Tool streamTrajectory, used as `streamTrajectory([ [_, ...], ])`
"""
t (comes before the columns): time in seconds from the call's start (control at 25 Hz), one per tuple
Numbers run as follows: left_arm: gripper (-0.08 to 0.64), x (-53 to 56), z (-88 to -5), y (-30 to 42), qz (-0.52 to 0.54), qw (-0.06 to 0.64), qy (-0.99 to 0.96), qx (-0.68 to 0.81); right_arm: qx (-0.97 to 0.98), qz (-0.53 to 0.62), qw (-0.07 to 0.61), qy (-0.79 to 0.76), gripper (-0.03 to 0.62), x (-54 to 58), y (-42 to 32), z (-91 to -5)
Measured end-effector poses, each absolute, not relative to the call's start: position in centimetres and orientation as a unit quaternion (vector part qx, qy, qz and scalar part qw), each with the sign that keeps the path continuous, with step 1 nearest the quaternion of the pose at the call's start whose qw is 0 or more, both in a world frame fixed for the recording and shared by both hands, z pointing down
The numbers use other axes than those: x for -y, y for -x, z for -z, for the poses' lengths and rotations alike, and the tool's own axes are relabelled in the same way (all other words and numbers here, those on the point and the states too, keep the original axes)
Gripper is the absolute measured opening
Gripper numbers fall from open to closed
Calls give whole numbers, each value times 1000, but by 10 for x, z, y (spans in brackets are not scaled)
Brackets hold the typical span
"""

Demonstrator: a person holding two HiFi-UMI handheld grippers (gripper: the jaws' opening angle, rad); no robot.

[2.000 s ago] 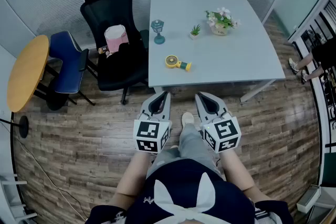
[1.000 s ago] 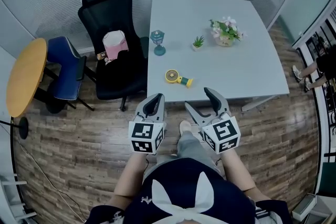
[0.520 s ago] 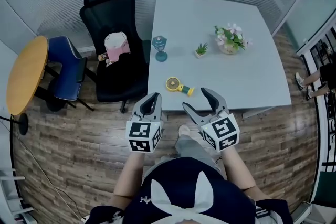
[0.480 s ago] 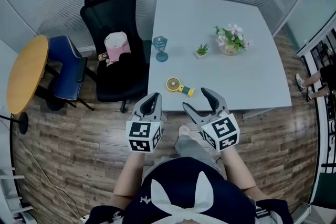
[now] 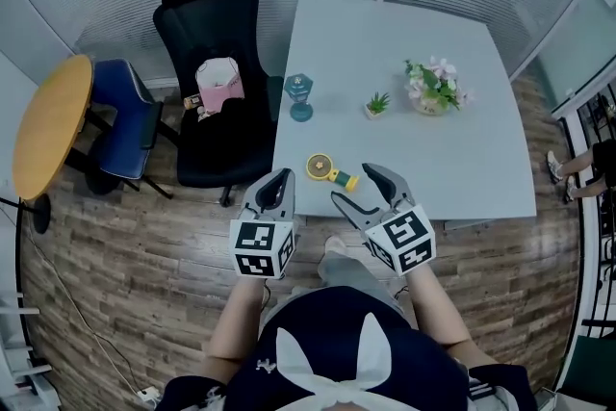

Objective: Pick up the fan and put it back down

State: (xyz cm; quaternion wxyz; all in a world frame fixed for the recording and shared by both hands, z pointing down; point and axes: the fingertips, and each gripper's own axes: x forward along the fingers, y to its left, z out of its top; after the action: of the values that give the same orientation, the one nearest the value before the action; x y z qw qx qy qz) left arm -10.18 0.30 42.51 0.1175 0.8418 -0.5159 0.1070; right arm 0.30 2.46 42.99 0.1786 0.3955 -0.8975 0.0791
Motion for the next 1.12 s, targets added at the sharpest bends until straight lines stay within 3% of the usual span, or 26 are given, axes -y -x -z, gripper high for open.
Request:
streamTrajectory([
  [1.12, 25, 75, -449, 98, -124, 144, -803, 565, 898, -111, 329, -271, 304, 46, 5, -556],
])
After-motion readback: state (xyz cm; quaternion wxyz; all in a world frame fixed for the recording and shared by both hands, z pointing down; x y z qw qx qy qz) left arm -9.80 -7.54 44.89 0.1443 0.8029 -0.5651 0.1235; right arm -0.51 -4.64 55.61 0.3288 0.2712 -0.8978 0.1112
